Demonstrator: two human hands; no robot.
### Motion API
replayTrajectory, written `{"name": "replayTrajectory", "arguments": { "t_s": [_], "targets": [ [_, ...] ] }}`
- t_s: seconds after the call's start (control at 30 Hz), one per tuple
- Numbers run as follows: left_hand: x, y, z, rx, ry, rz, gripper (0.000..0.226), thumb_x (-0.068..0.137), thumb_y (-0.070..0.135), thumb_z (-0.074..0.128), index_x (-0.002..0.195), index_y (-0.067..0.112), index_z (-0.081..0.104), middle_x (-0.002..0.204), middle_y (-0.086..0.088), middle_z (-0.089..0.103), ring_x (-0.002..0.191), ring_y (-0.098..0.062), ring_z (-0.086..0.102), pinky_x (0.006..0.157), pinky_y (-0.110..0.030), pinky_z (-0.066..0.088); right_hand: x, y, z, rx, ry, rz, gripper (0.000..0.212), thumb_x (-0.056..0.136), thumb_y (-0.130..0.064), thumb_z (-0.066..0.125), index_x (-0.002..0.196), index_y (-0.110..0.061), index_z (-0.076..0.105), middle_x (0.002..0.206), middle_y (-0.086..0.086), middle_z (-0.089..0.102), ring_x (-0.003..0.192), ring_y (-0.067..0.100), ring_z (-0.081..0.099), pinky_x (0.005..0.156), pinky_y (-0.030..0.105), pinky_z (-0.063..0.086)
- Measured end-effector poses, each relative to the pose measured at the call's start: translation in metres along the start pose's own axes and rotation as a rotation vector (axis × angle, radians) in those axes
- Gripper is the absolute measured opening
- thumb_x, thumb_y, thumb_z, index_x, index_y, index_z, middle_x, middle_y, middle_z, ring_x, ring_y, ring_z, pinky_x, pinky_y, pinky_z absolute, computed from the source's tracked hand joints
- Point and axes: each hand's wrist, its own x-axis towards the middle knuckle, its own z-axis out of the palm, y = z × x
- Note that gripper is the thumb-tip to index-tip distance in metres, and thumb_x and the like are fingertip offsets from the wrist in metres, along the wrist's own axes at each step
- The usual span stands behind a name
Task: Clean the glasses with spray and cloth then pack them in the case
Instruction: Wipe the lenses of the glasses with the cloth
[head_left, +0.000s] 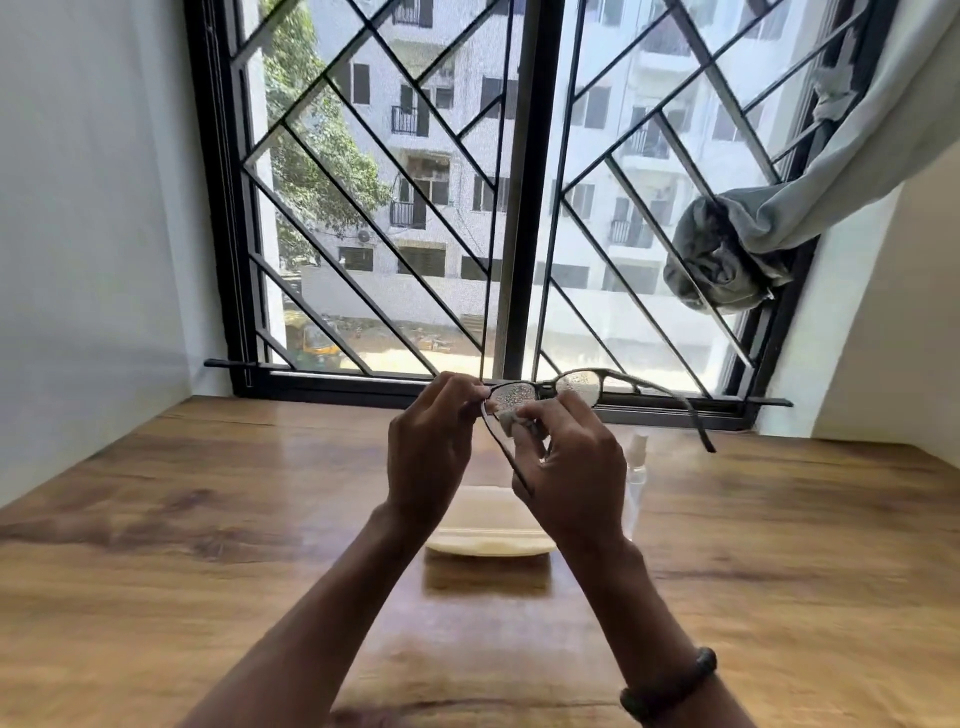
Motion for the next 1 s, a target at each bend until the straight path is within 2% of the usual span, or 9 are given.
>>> {"name": "replayTrajectory", "arguments": {
  "t_s": [0.07,0.17,0.27,0.43,0.6,0.67,0.8,0.87,1.0],
  "targets": [
    [0.0,0.0,0.001,-0.027,-0.011,0.001,0.019,0.103,0.018,0.059,0.094,0.003,0.067,0.094,-0.006,0.071,0.08,-0.023,0.072,0.063,-0.044,0.062,0.001,0.0,-0.001,-0.039,0.036,0.034,0.006,0.083,-0.017,0.071,0.088,-0.021,0.071,0.09,-0.006,0.066,0.073,0.022,0.067,0.058,0.031,0.052],
    [-0.002,0.002,0.003,-0.048,-0.041,0.002,0.014,0.103,0.017,0.06,0.096,0.006,0.065,0.096,-0.004,0.069,0.079,-0.023,0.073,0.062,-0.044,0.062,0.003,0.0,-0.002,-0.079,0.086,0.066,0.007,0.082,-0.016,0.073,0.088,-0.019,0.071,0.091,-0.004,0.067,0.073,0.021,0.067,0.059,0.026,0.045],
    [-0.002,0.008,0.004,-0.012,-0.057,0.023,0.013,0.102,0.016,0.062,0.094,0.007,0.066,0.094,-0.002,0.07,0.078,-0.02,0.072,0.061,-0.042,0.061,0.003,0.0,-0.003,-0.091,0.119,0.04,0.007,0.084,-0.015,0.072,0.091,-0.017,0.071,0.092,-0.003,0.066,0.074,0.019,0.065,0.06,0.025,0.044],
    [0.0,0.016,0.0,0.001,-0.04,0.065,0.03,0.105,0.025,0.055,0.091,0.002,0.068,0.09,-0.004,0.07,0.075,-0.017,0.069,0.059,-0.038,0.058,0.004,0.002,-0.001,0.082,0.067,-0.011,0.01,0.089,-0.012,0.073,0.098,-0.016,0.076,0.092,-0.005,0.067,0.075,0.012,0.065,0.065,0.02,0.049],
    [0.001,0.006,-0.002,0.009,-0.008,0.021,0.026,0.105,0.027,0.055,0.093,0.007,0.067,0.092,-0.002,0.07,0.077,-0.022,0.071,0.059,-0.043,0.058,0.002,0.004,0.002,0.129,-0.017,-0.011,0.01,0.088,-0.018,0.075,0.097,-0.023,0.078,0.086,-0.009,0.064,0.069,0.014,0.063,0.058,0.034,0.053],
    [0.002,0.005,-0.003,0.02,0.012,0.008,0.016,0.103,0.022,0.057,0.094,0.011,0.064,0.093,-0.001,0.071,0.077,-0.023,0.072,0.059,-0.043,0.059,0.001,0.009,0.001,0.088,0.026,-0.017,0.009,0.087,-0.017,0.074,0.095,-0.021,0.076,0.088,-0.007,0.066,0.063,0.016,0.062,0.055,0.032,0.051],
    [0.005,0.0,-0.007,0.051,0.053,-0.005,0.01,0.1,0.012,0.06,0.093,0.009,0.065,0.092,-0.002,0.072,0.077,-0.021,0.072,0.059,-0.042,0.058,0.002,0.015,-0.007,0.06,0.199,0.02,0.009,0.088,-0.013,0.073,0.097,-0.017,0.071,0.082,-0.006,0.07,0.062,0.006,0.055,0.057,0.024,0.044],
    [0.004,-0.004,-0.007,0.049,0.05,-0.031,0.006,0.099,0.01,0.061,0.094,0.01,0.065,0.094,-0.001,0.072,0.077,-0.022,0.073,0.06,-0.043,0.059,0.006,0.021,-0.01,0.023,0.282,0.088,0.009,0.089,-0.015,0.073,0.097,-0.018,0.071,0.076,-0.005,0.071,0.061,0.013,0.06,0.059,0.027,0.045],
    [0.001,-0.005,-0.005,0.03,0.041,-0.027,0.005,0.099,0.012,0.062,0.098,0.016,0.061,0.096,0.0,0.073,0.078,-0.024,0.075,0.059,-0.044,0.059,0.008,0.026,-0.01,-0.049,0.315,0.133,0.006,0.089,-0.021,0.071,0.095,-0.021,0.071,0.071,-0.001,0.071,0.063,0.026,0.068,0.059,0.031,0.048]
  ]
}}
